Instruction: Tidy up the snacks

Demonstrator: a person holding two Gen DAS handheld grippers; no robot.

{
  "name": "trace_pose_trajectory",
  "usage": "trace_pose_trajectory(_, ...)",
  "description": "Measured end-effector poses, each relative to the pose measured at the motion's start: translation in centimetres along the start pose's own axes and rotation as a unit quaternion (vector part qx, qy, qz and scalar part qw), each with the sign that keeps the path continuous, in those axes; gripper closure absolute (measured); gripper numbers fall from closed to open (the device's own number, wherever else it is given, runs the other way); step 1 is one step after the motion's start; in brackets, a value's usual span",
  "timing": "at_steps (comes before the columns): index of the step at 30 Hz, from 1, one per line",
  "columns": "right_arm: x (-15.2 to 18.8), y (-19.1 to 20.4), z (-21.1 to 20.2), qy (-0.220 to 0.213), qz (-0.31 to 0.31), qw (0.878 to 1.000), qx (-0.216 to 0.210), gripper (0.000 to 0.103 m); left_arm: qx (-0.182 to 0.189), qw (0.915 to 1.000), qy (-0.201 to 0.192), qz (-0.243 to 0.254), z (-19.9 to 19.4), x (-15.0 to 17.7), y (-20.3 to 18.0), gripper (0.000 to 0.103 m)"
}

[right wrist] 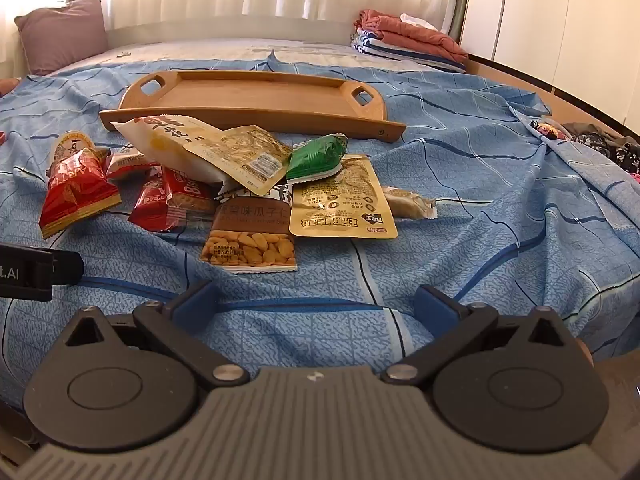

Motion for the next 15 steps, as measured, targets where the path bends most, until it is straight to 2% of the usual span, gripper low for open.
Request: trace_pose_trajectory(15,0.01,0.0,0.07,-0.003,0.001,1.0,-0.001,0.0,0.0,1.0,-0.001,0.0,0.01,-0.01,0.01,0.0)
Point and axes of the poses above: each gripper's, at about its wrist camera, not at the fingertips, and z roughly the way its jaws point, y to its left, x to its underside, the point moved 3 cm from there along z, roughly the way its jaws point, and after that the axes turned 9 degrees about z, right-handed, at the moved point
